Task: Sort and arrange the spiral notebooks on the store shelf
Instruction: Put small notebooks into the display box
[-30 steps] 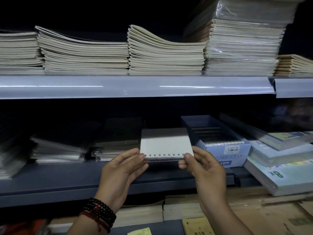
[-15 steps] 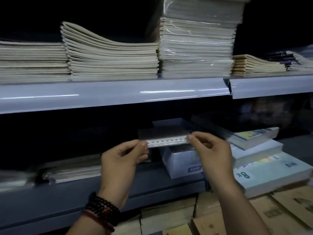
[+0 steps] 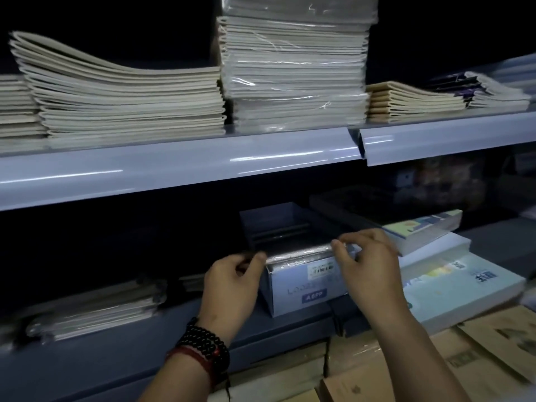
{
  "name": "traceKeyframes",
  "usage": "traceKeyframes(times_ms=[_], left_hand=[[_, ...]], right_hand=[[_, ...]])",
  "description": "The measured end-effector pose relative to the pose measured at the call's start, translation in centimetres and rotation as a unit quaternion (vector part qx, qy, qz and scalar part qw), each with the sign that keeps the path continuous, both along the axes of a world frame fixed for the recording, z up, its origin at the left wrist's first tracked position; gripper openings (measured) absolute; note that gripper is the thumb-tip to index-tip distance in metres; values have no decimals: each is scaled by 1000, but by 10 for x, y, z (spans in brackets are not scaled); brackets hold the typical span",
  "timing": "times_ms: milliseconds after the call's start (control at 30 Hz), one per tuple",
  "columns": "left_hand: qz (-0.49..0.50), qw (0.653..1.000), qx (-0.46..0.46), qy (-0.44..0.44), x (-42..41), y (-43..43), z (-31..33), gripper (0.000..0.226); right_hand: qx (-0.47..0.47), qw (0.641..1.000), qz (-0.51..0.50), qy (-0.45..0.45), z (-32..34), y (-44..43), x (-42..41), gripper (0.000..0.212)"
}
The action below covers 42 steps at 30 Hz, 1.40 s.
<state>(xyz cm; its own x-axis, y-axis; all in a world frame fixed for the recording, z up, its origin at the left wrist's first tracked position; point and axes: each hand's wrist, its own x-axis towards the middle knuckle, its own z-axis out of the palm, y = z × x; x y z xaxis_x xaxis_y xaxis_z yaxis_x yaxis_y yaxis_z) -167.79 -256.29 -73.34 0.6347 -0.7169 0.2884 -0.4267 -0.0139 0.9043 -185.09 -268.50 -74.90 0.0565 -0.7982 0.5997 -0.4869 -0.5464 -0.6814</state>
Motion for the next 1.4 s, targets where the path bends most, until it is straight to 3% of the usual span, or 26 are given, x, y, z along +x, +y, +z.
traceKeyframes(times_ms=[167,333,467,567,700,833,1000,1100,1233,1400], left_hand=[[132,990,57,-14,39,21,-6,42],[152,974,145,-87,65,27,-13,47],[78,946,271,-158,69,13,-12,39],[23,894,390,-217,76,3,-6,37],[-15,842,463,-276,88,-11,-14,39],[-16,825,489,-284,92,-17,-20,36],[-2,845,466,-262,92,-17,-17,34],[44,888,413,-198,88,-17,-11,30],[126,963,210,-116,75,-8,-5,32],[169,982,15,83,76,24,-10,40]], right_hand=[[-109,992,27,-55,17,49,29,10],[-134,962,239,11,17,101,89,17],[-30,965,250,78,-4,102,127,18],[75,970,210,99,-15,88,142,16],[169,962,203,74,-25,73,160,40],[208,958,194,28,-31,67,173,45],[215,957,195,7,-31,63,175,43],[203,957,206,25,-29,65,170,43],[181,958,224,4,-26,70,158,36],[124,953,241,-132,-19,89,140,23]])
